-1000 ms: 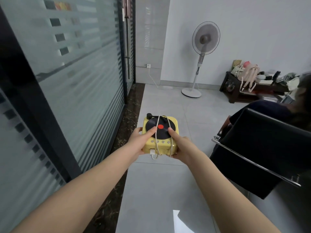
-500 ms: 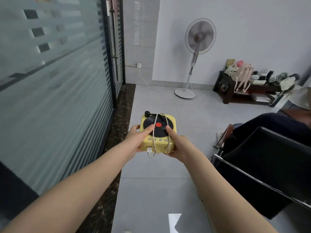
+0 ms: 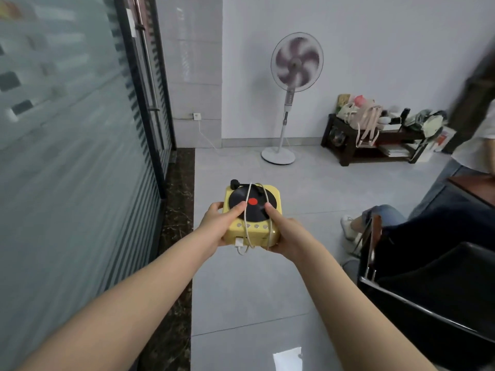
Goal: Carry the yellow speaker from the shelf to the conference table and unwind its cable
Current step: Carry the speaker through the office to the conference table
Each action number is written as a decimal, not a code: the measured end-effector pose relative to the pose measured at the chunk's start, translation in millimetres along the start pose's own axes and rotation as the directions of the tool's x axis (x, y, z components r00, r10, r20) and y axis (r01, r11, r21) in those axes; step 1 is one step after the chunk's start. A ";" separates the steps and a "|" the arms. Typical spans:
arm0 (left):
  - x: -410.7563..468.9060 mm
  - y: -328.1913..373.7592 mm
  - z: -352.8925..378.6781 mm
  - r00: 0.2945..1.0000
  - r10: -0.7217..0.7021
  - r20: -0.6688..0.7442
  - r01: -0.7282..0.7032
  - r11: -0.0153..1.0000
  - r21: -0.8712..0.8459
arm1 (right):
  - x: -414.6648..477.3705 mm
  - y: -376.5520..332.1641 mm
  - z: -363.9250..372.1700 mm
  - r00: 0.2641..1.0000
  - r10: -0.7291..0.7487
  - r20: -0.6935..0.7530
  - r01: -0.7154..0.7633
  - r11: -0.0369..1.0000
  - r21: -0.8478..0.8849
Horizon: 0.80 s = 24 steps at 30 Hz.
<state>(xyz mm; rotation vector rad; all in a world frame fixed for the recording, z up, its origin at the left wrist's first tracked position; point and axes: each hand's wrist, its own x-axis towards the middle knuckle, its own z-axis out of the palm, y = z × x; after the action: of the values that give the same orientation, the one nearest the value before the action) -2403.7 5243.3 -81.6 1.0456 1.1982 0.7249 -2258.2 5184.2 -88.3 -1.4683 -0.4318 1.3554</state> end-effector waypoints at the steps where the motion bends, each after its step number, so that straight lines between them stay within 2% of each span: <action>1: 10.2 4.2 -0.1 1.000 -0.001 0.000 0.001 1.000 0.001 | 8.6 -5.2 3.3 1.000 -0.001 0.000 0.001 1.000 0.006; 9: 105.8 32.0 9.6 0.999 -0.043 0.004 0.043 0.997 -0.057 | 93.7 -50.3 12.5 1.000 -0.004 0.017 0.004 1.000 -0.002; 24: 305.3 136.4 64.9 0.999 0.011 0.030 -0.010 0.999 -0.043 | 283.0 -186.3 9.7 0.994 -0.100 -0.046 0.098 0.994 -0.054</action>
<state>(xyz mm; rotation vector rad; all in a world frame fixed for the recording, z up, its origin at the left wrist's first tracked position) -2256.1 5550.1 -70.9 1.0250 1.1471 0.7373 -2114.5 5490.7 -72.5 -1.4994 -0.5057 1.2358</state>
